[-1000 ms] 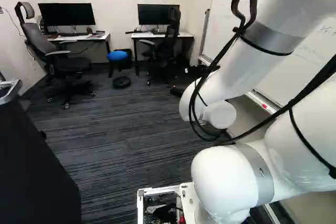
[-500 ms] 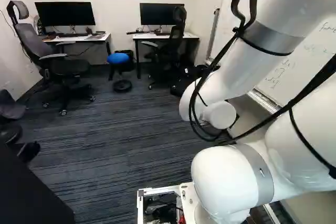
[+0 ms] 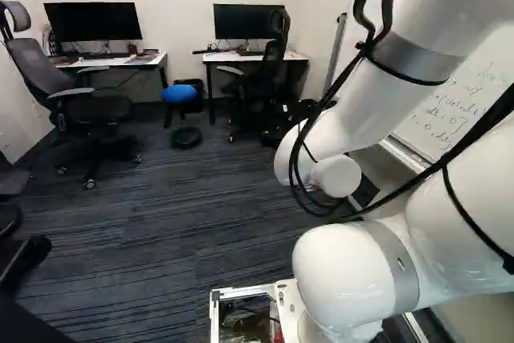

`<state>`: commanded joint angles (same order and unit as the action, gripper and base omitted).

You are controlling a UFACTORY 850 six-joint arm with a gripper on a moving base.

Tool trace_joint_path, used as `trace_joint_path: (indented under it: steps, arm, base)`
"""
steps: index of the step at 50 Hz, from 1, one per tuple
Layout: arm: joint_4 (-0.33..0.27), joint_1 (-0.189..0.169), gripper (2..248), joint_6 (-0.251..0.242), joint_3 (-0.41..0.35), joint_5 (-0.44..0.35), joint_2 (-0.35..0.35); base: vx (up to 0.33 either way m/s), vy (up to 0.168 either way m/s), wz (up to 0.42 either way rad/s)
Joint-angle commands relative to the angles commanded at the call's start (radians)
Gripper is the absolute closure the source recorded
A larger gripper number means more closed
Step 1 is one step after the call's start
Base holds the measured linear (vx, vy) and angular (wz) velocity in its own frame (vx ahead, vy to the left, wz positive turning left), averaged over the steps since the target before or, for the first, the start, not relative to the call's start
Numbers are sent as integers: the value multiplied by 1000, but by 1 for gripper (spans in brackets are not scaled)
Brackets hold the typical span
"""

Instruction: Open the door and move inside

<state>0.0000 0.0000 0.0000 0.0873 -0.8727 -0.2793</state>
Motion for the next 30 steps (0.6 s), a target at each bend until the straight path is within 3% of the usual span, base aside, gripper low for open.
trace_joint_path:
  steps: [30]
  arm:
    - [0, 0, 3, 0, 0, 0, 0]
  base:
    - [186, 39, -15]
